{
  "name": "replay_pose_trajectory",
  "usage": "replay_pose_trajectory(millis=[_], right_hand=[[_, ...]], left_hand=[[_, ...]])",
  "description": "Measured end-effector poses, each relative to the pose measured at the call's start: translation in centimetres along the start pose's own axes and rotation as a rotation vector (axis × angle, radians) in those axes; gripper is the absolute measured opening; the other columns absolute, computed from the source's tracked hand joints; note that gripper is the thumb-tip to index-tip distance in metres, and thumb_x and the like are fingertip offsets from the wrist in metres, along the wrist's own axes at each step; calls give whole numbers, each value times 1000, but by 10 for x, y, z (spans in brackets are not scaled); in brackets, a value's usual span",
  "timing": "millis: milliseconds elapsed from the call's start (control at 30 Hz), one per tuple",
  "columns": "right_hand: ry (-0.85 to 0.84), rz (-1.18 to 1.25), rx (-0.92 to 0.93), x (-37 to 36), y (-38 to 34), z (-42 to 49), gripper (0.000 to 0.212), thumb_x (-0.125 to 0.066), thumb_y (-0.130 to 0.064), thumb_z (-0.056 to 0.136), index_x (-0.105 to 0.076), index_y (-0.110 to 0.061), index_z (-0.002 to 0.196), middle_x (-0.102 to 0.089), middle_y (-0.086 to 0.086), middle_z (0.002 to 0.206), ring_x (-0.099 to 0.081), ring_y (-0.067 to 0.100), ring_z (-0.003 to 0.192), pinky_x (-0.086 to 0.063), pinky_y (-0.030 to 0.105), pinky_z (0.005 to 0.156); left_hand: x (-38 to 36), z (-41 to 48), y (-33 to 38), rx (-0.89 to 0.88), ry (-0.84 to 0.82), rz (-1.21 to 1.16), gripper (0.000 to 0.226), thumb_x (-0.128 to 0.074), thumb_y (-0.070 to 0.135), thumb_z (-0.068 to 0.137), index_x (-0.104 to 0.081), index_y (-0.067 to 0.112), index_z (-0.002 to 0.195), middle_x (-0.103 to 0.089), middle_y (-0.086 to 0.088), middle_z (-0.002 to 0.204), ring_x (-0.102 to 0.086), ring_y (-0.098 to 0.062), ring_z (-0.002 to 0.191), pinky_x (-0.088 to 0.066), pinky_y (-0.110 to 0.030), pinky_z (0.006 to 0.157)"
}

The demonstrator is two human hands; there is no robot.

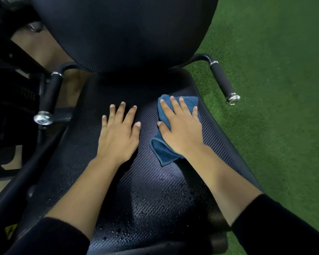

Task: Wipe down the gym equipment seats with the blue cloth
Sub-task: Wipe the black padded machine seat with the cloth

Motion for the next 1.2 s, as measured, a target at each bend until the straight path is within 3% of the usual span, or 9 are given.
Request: replay_pose_trajectory(millis=[133, 367, 600, 733, 833, 900, 1033, 1133, 1200], right_hand=[[15, 44, 116, 3, 4, -38, 62, -38, -41, 98, -12, -30, 153, -12, -4, 160, -2, 18, 148, -5, 49, 118], [51, 38, -83, 4, 8, 18, 61, -37, -39, 98, -14, -29, 153, -12, -1, 160, -2, 23, 148, -6, 54, 118], [-8, 98, 99, -5, -48, 30, 63, -33, -44, 98, -9, -24, 153, -6, -1, 161, 4, 20, 148, 0, 55, 118], [37, 435, 99, 12, -13, 18, 61, -28, -47, 100, -6, -28, 153, 3, -5, 161, 10, 12, 147, 9, 42, 118], [104, 314, -46, 19, 43, 3, 60, -20, -46, 100, -4, -25, 154, 3, -5, 161, 12, 13, 146, 10, 41, 118], [49, 204, -132, 15, 71, -3, 62, -16, -46, 100, -2, -19, 154, 5, -2, 161, 13, 14, 146, 9, 41, 119], [-16, 149, -134, 0, 82, -2, 62, -20, -40, 101, 0, -15, 153, 5, 2, 161, 12, 16, 147, 8, 38, 119], [2, 143, -125, -3, 82, -2, 61, -21, -39, 102, -1, -14, 153, 4, 3, 161, 10, 16, 147, 8, 35, 119], [10, 138, -116, -4, 82, -2, 62, -16, -42, 100, -1, -14, 153, 4, 3, 161, 10, 16, 147, 9, 33, 118]], left_hand=[[2, 4, -13, 42, 3, -5, 53, -31, 37, 100, -23, 23, 150, -11, -6, 159, 2, -26, 147, -3, -48, 117], [17, 12, -41, 95, 20, 12, 53, -32, 35, 100, -23, 21, 150, -11, -7, 159, 2, -27, 147, -3, -48, 117], [23, 12, -71, 206, 53, -27, 52, -32, 34, 100, -24, 21, 150, -14, -6, 159, 0, -26, 147, -2, -48, 117], [27, 12, -69, 269, 45, -95, 52, -32, 35, 100, -26, 20, 150, -18, -8, 158, -2, -26, 147, -3, -49, 117], [32, 20, -31, 259, 108, -268, 60, -32, 45, 93, -33, 18, 146, -26, -11, 155, -11, -27, 146, -8, -49, 118], [30, 29, 13, 158, 123, -309, 68, -32, 49, 85, -33, 18, 146, -27, -10, 154, -14, -26, 145, -14, -48, 118], [-3, 41, 78, 104, 19, -126, 67, -37, 51, 93, -16, 24, 151, -12, -8, 159, -4, -30, 146, -10, -50, 117], [-28, 41, 87, 95, -15, 145, 66, -28, 52, 95, -5, 28, 152, -3, -8, 160, 6, -35, 145, -7, -56, 115], [-33, 44, 84, 74, 13, 189, 64, -27, 49, 95, -6, 29, 152, -5, -7, 160, 5, -36, 145, -8, -56, 115]])
Point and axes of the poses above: each hand's wrist, its own z-axis towards the middle knuckle, its own x-axis out of the back of the hand, y = z × x, the point moved 5 cm from there along z, towards the middle knuckle
